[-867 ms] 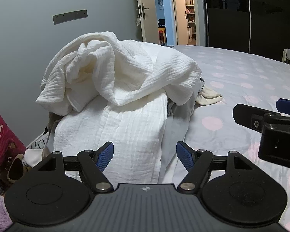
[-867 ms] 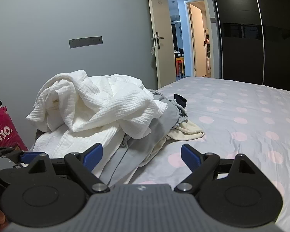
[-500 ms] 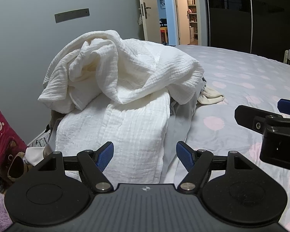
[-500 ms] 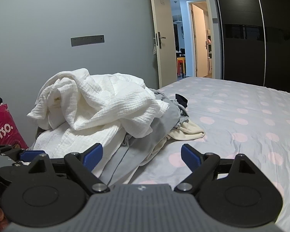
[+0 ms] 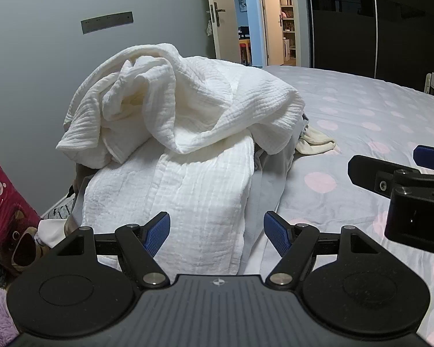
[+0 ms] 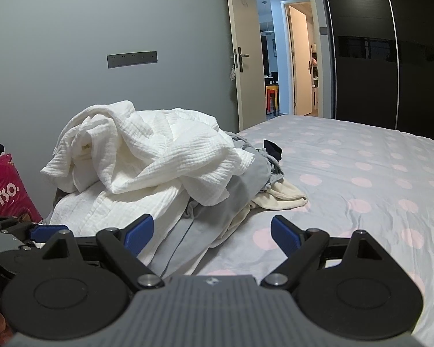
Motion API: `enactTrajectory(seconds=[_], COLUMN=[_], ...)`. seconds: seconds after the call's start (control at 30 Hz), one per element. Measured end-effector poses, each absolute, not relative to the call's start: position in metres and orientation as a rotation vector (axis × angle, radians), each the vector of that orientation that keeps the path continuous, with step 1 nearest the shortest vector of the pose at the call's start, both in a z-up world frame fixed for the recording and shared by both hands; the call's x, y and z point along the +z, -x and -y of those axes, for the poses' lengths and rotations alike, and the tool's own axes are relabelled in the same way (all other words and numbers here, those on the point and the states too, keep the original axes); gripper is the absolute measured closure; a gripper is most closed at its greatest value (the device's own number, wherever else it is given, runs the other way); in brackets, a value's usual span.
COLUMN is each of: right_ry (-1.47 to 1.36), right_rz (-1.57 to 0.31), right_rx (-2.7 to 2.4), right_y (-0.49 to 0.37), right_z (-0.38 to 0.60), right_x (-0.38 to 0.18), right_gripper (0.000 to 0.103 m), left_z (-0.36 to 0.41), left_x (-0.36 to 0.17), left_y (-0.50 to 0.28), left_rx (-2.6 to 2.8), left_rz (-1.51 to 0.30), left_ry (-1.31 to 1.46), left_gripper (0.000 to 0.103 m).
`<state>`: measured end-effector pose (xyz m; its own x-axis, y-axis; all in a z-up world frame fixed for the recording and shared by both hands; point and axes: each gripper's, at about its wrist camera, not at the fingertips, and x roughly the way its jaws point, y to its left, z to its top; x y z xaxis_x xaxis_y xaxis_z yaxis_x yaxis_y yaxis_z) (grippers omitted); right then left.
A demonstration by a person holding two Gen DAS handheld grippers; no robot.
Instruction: Fold clothes
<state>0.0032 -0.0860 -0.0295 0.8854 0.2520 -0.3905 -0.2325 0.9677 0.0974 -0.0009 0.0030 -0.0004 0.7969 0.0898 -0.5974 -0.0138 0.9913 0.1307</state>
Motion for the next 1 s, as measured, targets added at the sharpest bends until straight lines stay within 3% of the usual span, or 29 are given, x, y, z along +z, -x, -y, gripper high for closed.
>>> enactTrajectory(seconds=[1.0], right_ry=[-0.052], right_rz=[-0.425], right_rx=[0.252], right_y=[-0.0043], right_z=[0.0864], right_x=[-0.0322], right_gripper=[0.013], left_z=[-0.0060], left_x=[0.0003], left_y=[0.0017], left_rx=[0.061], left_rz=[-0.654], left_ry=[-0.111], left_gripper=[0.033])
